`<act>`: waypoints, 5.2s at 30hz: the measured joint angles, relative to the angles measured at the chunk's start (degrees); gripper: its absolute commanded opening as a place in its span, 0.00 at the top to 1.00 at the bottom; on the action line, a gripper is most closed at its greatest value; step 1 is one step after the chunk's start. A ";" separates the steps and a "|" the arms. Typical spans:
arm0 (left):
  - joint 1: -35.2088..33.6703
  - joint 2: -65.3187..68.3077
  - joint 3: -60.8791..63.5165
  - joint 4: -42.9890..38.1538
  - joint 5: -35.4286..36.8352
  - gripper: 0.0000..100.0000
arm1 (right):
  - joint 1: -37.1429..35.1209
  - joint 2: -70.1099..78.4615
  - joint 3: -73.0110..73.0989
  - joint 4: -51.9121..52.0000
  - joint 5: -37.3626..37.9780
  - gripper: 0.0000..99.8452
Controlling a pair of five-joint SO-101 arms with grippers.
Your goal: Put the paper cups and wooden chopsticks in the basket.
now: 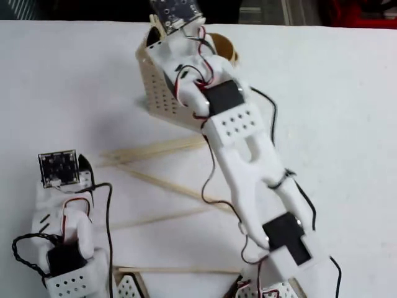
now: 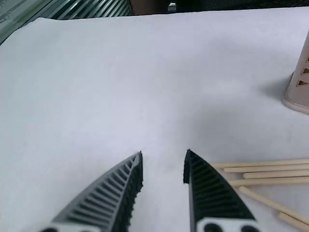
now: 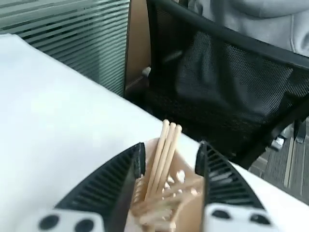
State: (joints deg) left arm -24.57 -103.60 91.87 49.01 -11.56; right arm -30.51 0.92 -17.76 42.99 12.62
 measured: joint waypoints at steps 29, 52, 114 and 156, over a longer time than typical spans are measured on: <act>0.00 0.00 0.00 0.00 0.00 0.85 | 10.29 -33.67 17.49 54.95 0.00 0.98; 0.00 0.00 0.00 0.00 0.00 0.85 | -13.80 -39.47 64.70 27.69 0.53 0.85; 0.00 0.00 0.00 0.00 0.00 0.85 | -11.60 -4.66 35.52 27.87 2.73 0.98; 0.00 0.00 0.00 0.00 0.00 0.85 | 0.62 9.58 8.70 -33.05 -8.26 0.98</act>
State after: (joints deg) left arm -24.57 -103.60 91.87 49.01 -11.56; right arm -29.89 10.51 -9.05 9.93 4.35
